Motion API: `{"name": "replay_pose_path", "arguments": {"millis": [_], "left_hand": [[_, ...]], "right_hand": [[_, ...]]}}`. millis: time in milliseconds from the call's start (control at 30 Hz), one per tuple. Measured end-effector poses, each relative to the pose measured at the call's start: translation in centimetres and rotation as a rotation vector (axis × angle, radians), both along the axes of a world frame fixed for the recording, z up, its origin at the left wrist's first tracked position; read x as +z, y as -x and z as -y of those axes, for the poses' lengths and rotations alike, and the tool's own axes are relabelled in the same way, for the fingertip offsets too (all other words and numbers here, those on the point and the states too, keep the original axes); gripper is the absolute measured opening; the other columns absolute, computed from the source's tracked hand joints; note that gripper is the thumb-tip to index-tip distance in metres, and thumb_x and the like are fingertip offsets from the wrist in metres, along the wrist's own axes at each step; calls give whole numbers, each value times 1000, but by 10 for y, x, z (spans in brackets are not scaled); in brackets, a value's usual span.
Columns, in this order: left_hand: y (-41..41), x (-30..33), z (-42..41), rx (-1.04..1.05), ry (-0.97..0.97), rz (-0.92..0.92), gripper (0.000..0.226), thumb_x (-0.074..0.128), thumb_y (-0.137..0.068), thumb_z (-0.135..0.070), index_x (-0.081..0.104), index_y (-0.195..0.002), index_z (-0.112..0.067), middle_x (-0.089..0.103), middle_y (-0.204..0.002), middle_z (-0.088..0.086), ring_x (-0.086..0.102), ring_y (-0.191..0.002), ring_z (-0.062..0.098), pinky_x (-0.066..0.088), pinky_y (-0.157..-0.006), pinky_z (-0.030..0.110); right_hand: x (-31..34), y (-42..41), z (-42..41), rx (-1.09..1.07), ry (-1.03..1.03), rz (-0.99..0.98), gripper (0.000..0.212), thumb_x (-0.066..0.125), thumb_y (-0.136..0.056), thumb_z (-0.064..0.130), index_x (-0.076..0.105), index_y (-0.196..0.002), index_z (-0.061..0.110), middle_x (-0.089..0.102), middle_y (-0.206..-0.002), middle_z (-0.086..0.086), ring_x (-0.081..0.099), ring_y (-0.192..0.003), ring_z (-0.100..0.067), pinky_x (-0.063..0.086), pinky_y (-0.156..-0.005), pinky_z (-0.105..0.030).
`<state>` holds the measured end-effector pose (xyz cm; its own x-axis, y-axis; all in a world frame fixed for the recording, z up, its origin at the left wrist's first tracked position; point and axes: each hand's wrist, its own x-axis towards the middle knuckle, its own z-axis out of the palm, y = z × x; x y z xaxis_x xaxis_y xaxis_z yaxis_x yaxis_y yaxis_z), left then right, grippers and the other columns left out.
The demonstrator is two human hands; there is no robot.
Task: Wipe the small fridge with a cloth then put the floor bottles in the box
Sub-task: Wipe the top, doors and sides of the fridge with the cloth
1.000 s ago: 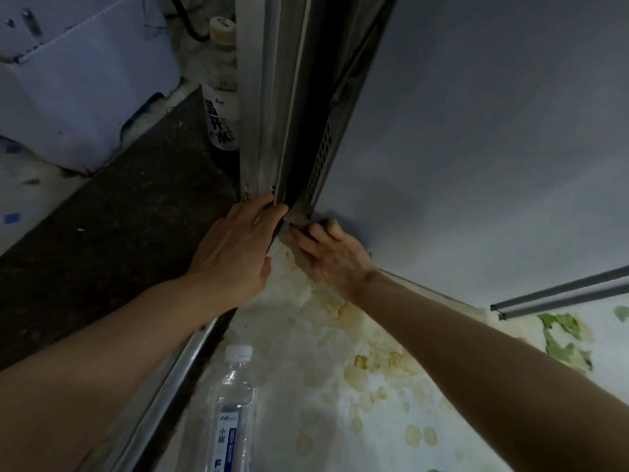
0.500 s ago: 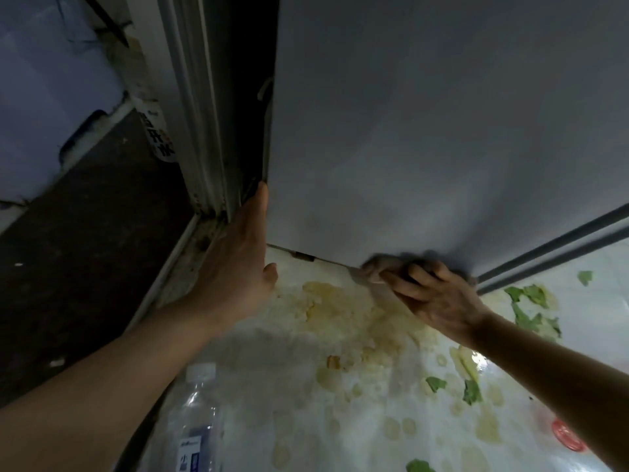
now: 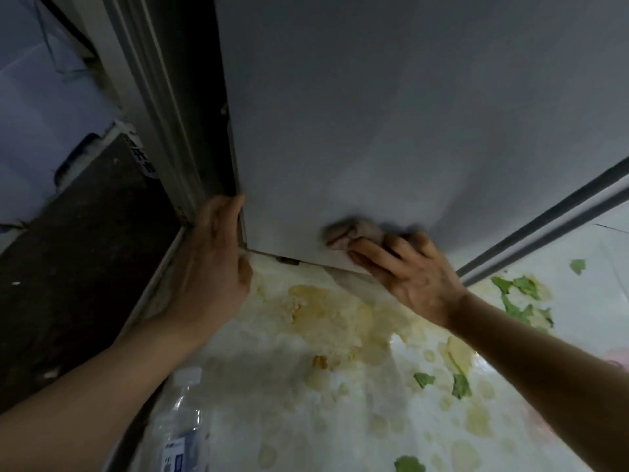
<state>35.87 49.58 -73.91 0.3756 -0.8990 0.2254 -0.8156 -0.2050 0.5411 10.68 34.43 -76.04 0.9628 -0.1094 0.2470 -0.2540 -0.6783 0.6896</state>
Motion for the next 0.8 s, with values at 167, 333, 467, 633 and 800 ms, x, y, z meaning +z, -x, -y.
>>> {"name": "replay_pose_path", "arguments": {"millis": [167, 333, 467, 633, 800], "left_hand": [[28, 2, 8, -227, 74, 449, 72, 66, -63, 10, 47, -130, -7, 43, -137, 19, 45, -118, 36, 40, -95, 48], [27, 4, 21, -279, -87, 597, 93, 70, -61, 5, 32, -144, -12, 19, -157, 7, 31, -137, 30, 32, -101, 58], [20, 4, 23, -293, -121, 664, 92, 69, -64, -1, 28, -146, -11, 13, -158, 5, 26, -139, 26, 34, -99, 55], [29, 1, 22, -250, -116, 703, 83, 65, -67, -2, 34, -143, -9, 14, -158, 9, 30, -137, 33, 30, -100, 58], [38, 0, 22, -195, -131, 655, 89, 66, -63, 2, 31, -144, -7, 11, -158, 8, 24, -140, 33, 32, -98, 59]], "right_hand": [[10, 81, 11, -101, -19, -39, 53, 43, -90, -6, 52, -137, 17, 39, -139, -5, 42, -104, -30, 32, -79, -41], [-4, 35, 3, -103, -39, -44, 65, 73, -68, 3, 59, -130, 16, 37, -132, -8, 40, -100, -27, 33, -85, -40], [-17, -28, -11, -16, -122, -50, 53, 39, -85, 5, 50, -135, 19, 43, -138, -2, 39, -102, -25, 31, -89, -38], [-34, -44, -12, -73, -172, -320, 80, 73, -70, 19, 41, -141, 30, 34, -148, 8, 42, -114, -22, 37, -95, -34], [-29, 27, -3, -215, -143, -432, 86, 78, -46, 4, 58, -125, 33, 39, -143, 9, 35, -114, -26, 37, -94, -37]]}}
